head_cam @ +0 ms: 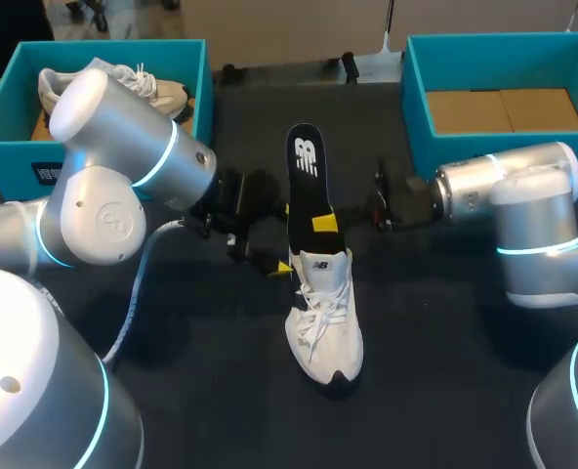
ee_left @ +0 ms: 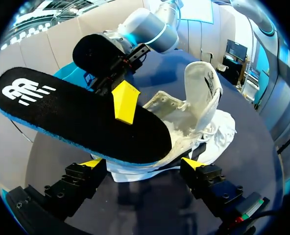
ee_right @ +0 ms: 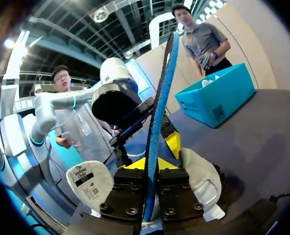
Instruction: Take the shoe out of the shoebox, open the shoe tongue, remove and reinsert the insole, then place the shoe into the shoebox
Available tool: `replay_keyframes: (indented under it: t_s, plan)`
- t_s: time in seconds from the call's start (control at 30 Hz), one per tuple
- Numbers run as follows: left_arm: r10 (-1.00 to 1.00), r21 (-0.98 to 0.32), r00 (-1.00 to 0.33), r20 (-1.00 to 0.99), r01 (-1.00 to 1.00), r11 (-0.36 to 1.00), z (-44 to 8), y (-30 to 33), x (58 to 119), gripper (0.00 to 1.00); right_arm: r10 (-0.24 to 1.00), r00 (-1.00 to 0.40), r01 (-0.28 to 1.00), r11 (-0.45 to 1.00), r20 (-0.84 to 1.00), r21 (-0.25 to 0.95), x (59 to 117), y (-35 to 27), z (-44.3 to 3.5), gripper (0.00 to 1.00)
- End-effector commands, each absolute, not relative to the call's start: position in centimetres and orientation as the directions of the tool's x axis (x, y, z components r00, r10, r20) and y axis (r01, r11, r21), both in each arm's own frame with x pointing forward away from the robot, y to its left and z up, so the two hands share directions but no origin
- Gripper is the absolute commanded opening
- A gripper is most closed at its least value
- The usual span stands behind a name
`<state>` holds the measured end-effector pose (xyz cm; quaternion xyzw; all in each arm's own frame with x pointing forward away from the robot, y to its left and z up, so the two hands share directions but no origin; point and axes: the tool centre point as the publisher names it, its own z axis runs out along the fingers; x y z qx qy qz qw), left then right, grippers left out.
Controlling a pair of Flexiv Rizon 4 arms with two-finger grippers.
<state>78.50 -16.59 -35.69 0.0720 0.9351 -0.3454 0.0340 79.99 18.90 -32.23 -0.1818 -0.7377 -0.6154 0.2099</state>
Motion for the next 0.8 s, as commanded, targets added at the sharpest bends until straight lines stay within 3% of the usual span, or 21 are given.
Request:
replay_keyframes:
  t_s: [0.03,0.8]
  plan:
    - [0.112,-0.639,-0.987,-0.113,0.158,0.752,-35.7,-16.6,78.5,1.0,0.013,-0.837,0.541,0.179,0.548,0.822,79.7,18.7,-32.9,0.0]
    - [0.112,-0.639,-0.987,-0.113,0.158,0.752,-35.7,-16.6,78.5,1.0,0.077,-0.781,0.623,0.162,0.62,0.765,76.8,18.7,-34.9,0.0]
